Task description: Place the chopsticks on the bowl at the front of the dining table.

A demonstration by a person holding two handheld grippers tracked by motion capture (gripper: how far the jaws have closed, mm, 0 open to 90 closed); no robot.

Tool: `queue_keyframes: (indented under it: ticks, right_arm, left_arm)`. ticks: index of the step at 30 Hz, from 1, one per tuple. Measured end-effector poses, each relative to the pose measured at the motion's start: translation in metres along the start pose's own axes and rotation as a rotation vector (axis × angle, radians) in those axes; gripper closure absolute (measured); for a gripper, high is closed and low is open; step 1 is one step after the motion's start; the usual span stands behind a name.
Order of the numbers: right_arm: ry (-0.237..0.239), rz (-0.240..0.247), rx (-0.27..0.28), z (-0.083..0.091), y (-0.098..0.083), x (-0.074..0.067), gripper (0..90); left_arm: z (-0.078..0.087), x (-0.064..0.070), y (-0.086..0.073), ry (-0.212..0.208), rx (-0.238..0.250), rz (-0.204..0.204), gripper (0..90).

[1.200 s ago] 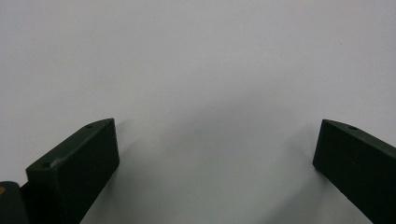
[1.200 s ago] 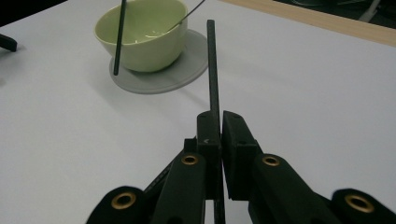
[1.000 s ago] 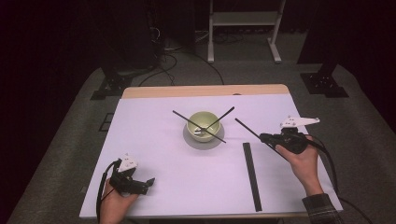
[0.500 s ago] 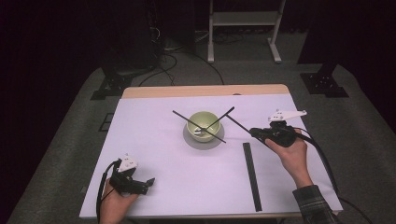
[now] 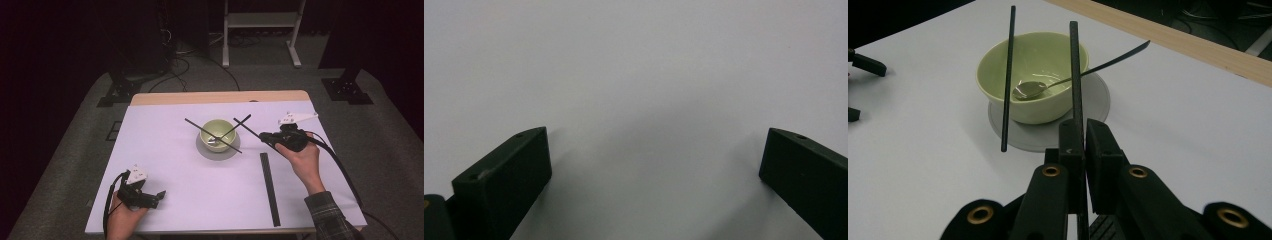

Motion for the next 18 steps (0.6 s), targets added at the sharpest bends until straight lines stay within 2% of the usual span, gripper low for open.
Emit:
queue_keyframes:
  ticks: [18]
  right_arm:
    - [0.008, 0.01, 0.013, -0.017, 0.028, -0.013, 85.7]
  left_arm:
    - [0.0, 0.0, 0.0, 0.0, 0.0, -0.002, 0.0]
Point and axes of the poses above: each handheld gripper's, and its own axes: z roughly backward along the jaws, y roughly out of its top, x roughly to its right, the point moved 8 cm from there along -z, roughly forward along the jaws, and after that the axes turned 13 degrees about -y, right-handed, at the moved point
